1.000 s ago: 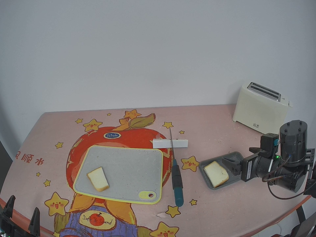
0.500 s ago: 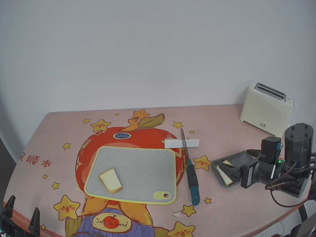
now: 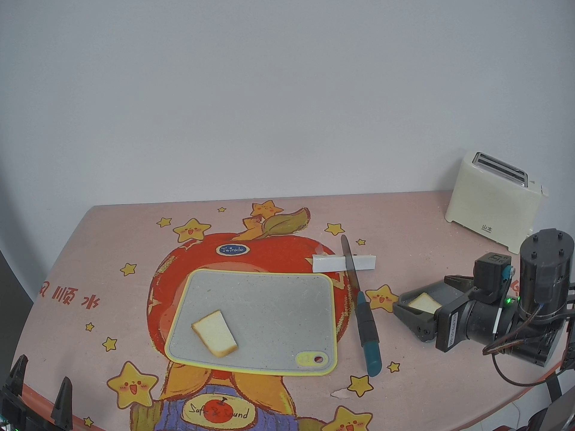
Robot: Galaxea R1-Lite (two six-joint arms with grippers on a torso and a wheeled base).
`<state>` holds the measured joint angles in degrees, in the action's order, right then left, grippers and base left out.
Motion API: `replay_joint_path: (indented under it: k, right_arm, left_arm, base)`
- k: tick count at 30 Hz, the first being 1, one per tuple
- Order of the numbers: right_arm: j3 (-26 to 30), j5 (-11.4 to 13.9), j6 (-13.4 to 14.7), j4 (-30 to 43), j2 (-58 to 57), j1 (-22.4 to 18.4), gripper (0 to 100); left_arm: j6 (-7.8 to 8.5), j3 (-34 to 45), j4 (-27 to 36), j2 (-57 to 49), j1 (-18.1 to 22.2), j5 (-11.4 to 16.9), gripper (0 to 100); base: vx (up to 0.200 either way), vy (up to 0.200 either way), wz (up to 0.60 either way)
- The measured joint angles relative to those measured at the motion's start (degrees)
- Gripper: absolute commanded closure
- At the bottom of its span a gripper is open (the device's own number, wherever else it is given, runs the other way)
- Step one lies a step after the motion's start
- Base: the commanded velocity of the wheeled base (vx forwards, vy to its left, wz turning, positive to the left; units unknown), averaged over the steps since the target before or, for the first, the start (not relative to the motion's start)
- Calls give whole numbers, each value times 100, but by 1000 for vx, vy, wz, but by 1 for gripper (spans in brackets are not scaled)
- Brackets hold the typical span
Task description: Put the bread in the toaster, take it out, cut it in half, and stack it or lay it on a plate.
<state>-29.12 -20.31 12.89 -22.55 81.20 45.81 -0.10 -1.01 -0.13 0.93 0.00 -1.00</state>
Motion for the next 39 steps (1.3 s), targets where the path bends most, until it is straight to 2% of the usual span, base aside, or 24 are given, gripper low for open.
replay_joint_path:
  k: [10, 16, 28, 37, 39]
  right_arm:
    - [46, 0, 2, 0, 2, 112, 0]
    - [46, -2, 5, -11, 9, 115, 0]
    - [46, 1, 2, -11, 20, 121, 0]
    - [62, 59, 20, -9, 7, 245, 0]
    - [74, 68, 22, -11, 2, 300, 0]
  left_arm:
    - [0, 0, -2, 0, 0, -1, 0]
    - [-4, 0, 0, 0, -5, -1, 0]
    - [2, 0, -2, 0, -5, -1, 0]
    - [2, 0, -2, 0, 0, 0, 0]
    - [2, 0, -2, 0, 0, 0, 0]
  base:
    - [0, 0, 0]
    - [-200, 0, 0]
    - [0, 0, 0]
    - [0, 200, 0]
    - [0, 0, 0]
